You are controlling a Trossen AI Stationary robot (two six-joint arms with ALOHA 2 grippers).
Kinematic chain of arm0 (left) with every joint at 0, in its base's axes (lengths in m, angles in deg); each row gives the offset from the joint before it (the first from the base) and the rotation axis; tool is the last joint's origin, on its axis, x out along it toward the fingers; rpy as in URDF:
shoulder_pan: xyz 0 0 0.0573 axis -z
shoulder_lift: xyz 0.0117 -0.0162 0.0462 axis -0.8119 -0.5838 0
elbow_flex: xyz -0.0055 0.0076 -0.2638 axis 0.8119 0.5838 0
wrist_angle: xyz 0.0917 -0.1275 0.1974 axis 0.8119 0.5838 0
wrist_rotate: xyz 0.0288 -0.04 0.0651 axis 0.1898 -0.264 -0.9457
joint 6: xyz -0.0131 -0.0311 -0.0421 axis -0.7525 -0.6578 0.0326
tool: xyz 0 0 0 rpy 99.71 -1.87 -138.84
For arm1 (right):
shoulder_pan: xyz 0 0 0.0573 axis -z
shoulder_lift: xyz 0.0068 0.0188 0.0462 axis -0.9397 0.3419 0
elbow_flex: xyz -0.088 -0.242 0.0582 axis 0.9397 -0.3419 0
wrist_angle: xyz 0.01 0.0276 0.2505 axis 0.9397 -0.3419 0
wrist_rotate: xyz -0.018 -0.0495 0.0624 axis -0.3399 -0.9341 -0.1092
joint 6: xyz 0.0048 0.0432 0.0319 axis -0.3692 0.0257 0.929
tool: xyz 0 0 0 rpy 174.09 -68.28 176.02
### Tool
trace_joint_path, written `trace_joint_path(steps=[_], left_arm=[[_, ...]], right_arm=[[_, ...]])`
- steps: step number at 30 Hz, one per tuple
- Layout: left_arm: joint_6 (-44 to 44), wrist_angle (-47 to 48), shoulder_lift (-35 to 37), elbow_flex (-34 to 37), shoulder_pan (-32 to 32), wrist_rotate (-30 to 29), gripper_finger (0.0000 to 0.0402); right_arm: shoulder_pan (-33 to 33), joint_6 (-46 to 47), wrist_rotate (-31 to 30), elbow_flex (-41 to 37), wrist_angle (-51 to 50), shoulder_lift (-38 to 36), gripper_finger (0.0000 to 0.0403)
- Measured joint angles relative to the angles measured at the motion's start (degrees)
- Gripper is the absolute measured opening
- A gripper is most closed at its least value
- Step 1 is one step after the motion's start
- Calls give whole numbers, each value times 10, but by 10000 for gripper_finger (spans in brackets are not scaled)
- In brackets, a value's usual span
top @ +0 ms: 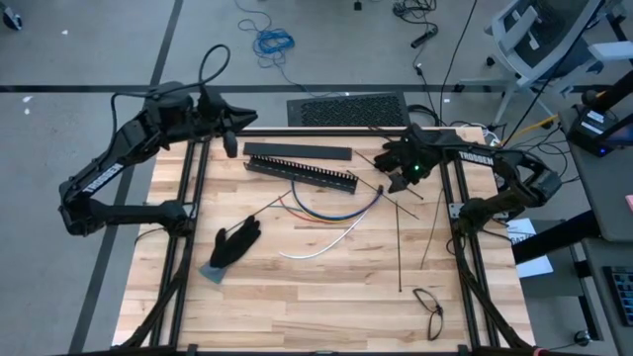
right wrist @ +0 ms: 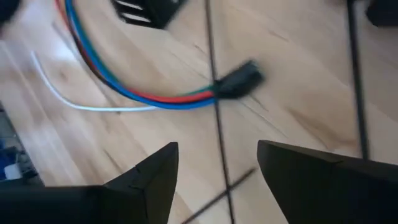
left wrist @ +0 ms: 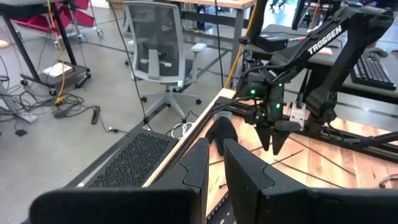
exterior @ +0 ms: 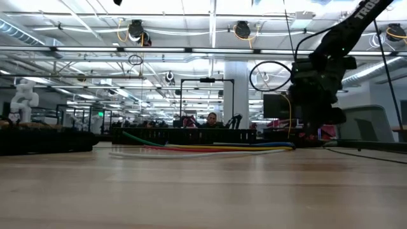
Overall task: Ziptie cables
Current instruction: Prepare the zip tie
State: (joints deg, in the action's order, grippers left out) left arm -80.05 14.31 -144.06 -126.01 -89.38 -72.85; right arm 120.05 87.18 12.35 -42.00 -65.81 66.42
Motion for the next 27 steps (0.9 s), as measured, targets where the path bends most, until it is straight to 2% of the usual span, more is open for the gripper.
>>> trace_joint_path(steps=[7,11,19,27], left_arm=[[-2,0,10,0,0,0,48],[-4,0,9,0,0,0,48],[-4,0,9,0,0,0,48],[-4,0,9,0,0,0,48]], right_arm=[[5,-4,1,-54,33,0,190],[5,17,29,-80,88,0,190],[5,34,47,-84,136,10,192],[5,31,49,-84,149,55,192]])
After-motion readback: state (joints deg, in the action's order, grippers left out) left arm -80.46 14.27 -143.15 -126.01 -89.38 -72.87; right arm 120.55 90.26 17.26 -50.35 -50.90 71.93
